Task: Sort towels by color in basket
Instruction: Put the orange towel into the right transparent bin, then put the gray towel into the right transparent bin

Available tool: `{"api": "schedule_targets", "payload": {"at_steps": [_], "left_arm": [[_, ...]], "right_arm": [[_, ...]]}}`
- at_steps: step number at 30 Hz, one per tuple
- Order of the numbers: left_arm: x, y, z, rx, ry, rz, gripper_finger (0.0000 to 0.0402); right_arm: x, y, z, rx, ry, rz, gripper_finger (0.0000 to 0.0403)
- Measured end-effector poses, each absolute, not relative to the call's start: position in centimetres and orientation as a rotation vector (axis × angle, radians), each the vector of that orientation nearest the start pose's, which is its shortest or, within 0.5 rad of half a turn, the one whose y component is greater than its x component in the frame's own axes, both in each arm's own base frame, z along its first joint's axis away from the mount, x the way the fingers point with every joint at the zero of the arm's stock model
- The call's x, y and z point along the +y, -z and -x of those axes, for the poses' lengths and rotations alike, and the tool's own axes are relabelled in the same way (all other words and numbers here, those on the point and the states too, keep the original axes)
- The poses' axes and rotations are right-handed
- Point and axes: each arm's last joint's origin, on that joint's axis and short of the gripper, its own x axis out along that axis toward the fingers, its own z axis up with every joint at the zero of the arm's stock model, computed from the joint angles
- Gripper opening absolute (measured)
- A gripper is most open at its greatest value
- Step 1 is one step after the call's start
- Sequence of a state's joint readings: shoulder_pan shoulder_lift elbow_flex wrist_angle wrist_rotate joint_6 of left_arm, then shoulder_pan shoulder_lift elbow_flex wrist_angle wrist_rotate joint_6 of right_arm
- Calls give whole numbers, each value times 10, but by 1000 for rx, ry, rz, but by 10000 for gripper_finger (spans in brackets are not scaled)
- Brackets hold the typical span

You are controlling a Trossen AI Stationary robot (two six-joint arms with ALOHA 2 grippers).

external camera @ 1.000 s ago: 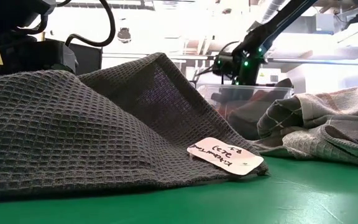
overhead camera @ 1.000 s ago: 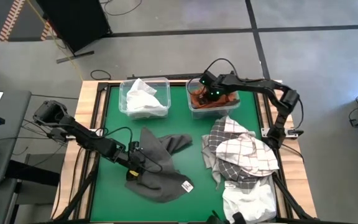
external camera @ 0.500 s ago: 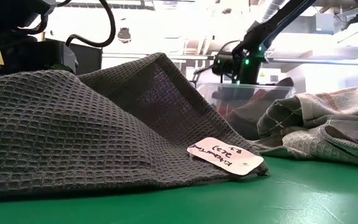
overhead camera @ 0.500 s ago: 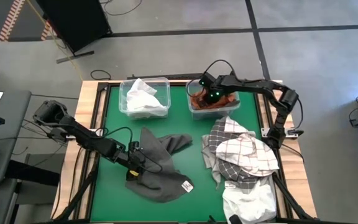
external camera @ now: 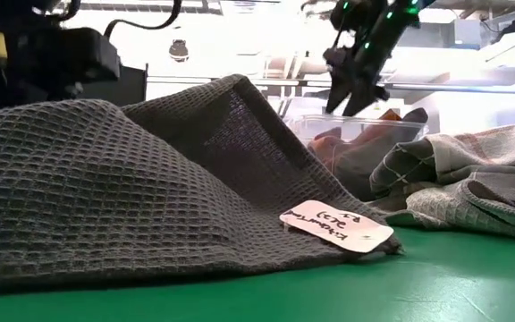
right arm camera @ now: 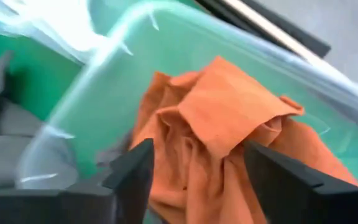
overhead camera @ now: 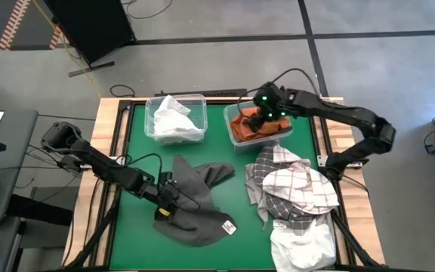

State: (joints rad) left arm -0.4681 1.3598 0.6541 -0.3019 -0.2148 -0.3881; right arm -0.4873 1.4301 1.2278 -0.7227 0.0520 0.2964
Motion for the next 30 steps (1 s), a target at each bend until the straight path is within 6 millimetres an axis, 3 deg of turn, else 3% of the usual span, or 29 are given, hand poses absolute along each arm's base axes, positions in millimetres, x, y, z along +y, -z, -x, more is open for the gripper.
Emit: {"api": "schedule_targets", "payload": {"at_steps": [6,13,19,24,30], "left_arm": [[-107,-188,-228,944,67,-85,225],[-114,-216,-239,895,112,-109,235],[-119,-234,-245,852,171,-68,311],[-119,-235,-247,858,178,27,384],[-112,-228,-251,821,27,-26,396]], "right_arm": [[-121,-325,-243,743,596,-425,317],[-108,-338,-236,693,563,-399,326],[-99,-339,-239,698,526,-381,326],[-89,-339,-243,702,509,-339,326],[-79,-340,-247,706,483,-308,326]]}}
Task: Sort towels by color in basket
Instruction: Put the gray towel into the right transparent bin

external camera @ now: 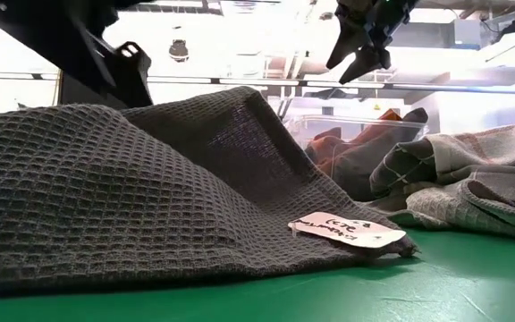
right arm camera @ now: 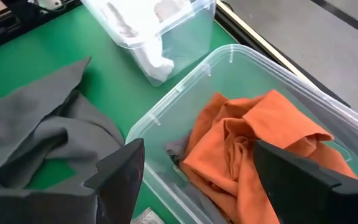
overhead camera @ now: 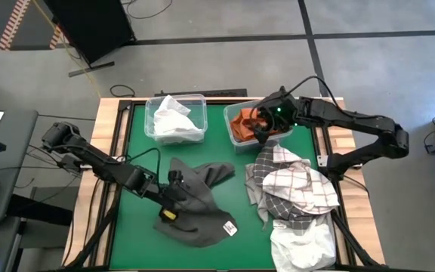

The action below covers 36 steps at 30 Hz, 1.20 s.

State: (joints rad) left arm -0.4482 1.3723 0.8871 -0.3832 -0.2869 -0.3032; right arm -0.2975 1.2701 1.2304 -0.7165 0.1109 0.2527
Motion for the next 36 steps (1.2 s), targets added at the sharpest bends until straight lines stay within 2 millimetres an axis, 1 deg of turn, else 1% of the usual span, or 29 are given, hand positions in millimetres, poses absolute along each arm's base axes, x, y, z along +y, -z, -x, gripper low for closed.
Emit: {"api": "schedule_targets", "payload": {"at_steps": [1,3,5,8,11,14,19,21,23,26,29,33,34,36], "left_arm": [[-109,-226,-253,823,-9,-45,397],[-106,-218,-258,852,-28,-47,398],[-107,-208,-266,875,-2,-11,398],[-107,-188,-277,918,-15,-34,397],[-105,-169,-283,974,-46,-37,397],[-106,-152,-289,1030,-16,-19,397],[-104,-134,-298,1063,-15,-1,397],[-103,-129,-299,1078,-20,11,387],[-102,-127,-300,1088,-15,16,360],[-102,-130,-300,1072,-6,13,287],[-103,-133,-301,1062,17,7,189],[-107,-137,-304,1056,75,-46,47],[-108,-138,-305,1053,87,-62,28],[-109,-141,-307,1047,101,-83,21]], "right_arm": [[-78,-340,-247,704,480,-305,326],[-75,-340,-248,703,471,-301,326],[-73,-340,-249,701,461,-297,326],[-69,-340,-250,704,447,-292,326],[-64,-340,-252,706,429,-285,326],[-60,-340,-253,708,413,-279,326],[-53,-340,-254,706,415,-262,326],[-50,-341,-255,705,417,-252,326],[-47,-341,-255,706,409,-247,326],[-43,-341,-256,708,394,-242,326],[-41,-341,-256,709,386,-239,326],[-38,-341,-257,709,375,-236,326],[-37,-341,-257,710,372,-236,326],[-34,-341,-257,712,361,-231,326]]}}
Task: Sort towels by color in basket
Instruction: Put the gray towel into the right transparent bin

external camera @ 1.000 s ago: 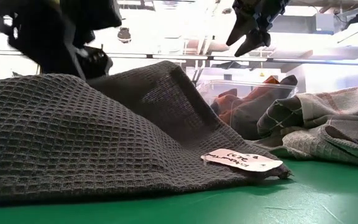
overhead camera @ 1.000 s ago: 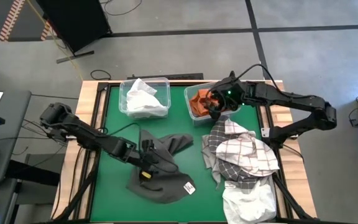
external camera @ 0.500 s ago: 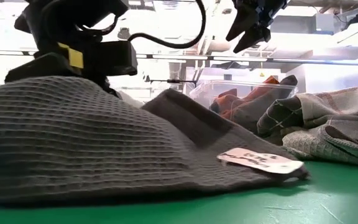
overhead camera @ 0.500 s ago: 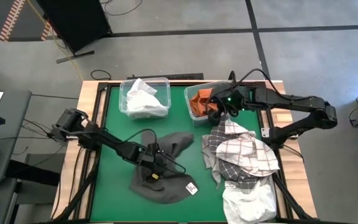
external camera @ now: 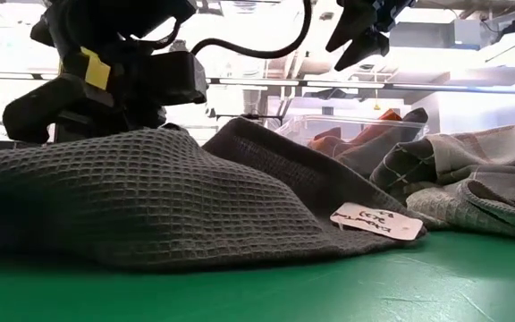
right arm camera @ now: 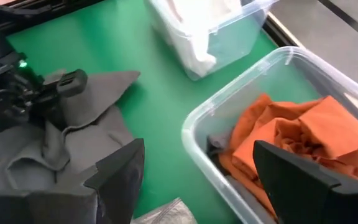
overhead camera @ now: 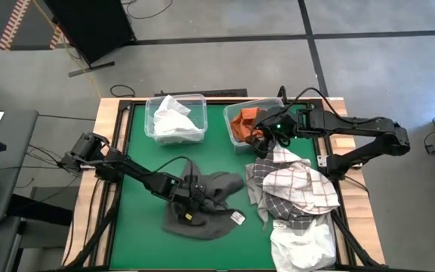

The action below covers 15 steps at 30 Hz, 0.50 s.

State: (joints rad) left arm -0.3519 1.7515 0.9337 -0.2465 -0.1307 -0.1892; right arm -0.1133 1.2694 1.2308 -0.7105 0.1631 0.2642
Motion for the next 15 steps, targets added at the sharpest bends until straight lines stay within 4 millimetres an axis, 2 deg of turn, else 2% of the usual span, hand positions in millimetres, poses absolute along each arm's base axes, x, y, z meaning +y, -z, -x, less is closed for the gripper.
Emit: {"api": "schedule_targets", "payload": {"at_steps": [6,15], "left_arm": [[-109,-158,-316,1064,56,-216,21],[-99,-214,-343,993,-86,-492,20]], "right_arm": [[-18,-338,-256,753,317,-235,326],[32,-329,-244,894,222,-270,326]]}}
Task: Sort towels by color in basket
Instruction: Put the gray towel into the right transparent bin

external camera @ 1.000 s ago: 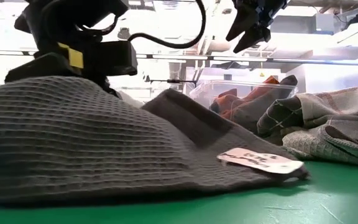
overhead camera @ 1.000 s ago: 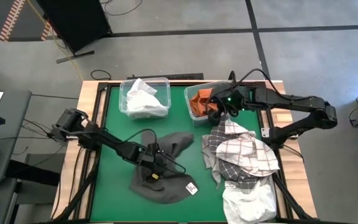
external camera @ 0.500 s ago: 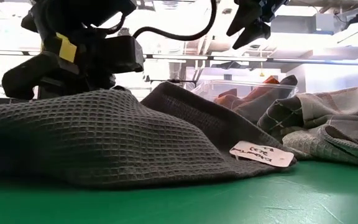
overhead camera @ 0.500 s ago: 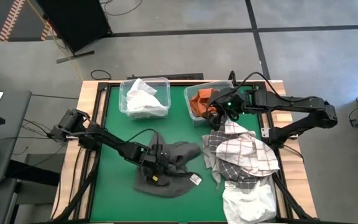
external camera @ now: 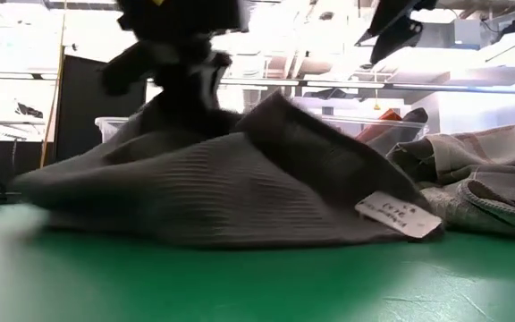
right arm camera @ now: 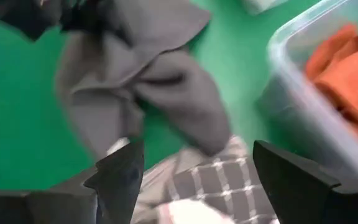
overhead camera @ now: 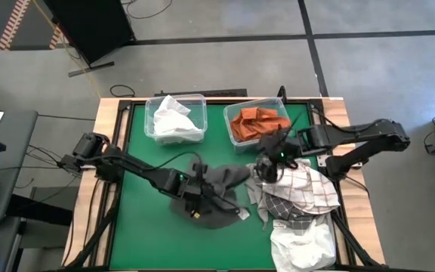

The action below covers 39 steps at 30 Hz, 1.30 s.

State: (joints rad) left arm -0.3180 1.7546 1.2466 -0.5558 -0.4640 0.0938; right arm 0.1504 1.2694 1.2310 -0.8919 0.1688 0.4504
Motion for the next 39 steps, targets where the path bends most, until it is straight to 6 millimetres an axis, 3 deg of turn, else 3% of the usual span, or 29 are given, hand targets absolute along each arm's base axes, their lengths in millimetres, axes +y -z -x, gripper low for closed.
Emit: {"api": "schedule_targets", "payload": {"at_steps": [6,12,18,24,31,34,39], "left_arm": [[-77,-260,-359,967,-179,-600,19],[-49,-327,-360,826,-265,-616,19],[-16,-395,-357,651,-404,-645,19],[16,-437,-362,450,-527,-715,19],[58,-459,-367,204,-590,-678,19],[78,-453,-376,169,-608,-659,19],[105,-423,-397,245,-620,-653,19]], "right_arm": [[74,-325,-232,901,207,-280,326],[110,-312,-215,902,214,-301,324],[135,-289,-197,894,266,-329,321],[153,-269,-191,869,282,-366,321],[175,-247,-200,887,272,-355,321],[182,-238,-204,896,271,-341,321],[190,-227,-209,906,271,-328,321]]}}
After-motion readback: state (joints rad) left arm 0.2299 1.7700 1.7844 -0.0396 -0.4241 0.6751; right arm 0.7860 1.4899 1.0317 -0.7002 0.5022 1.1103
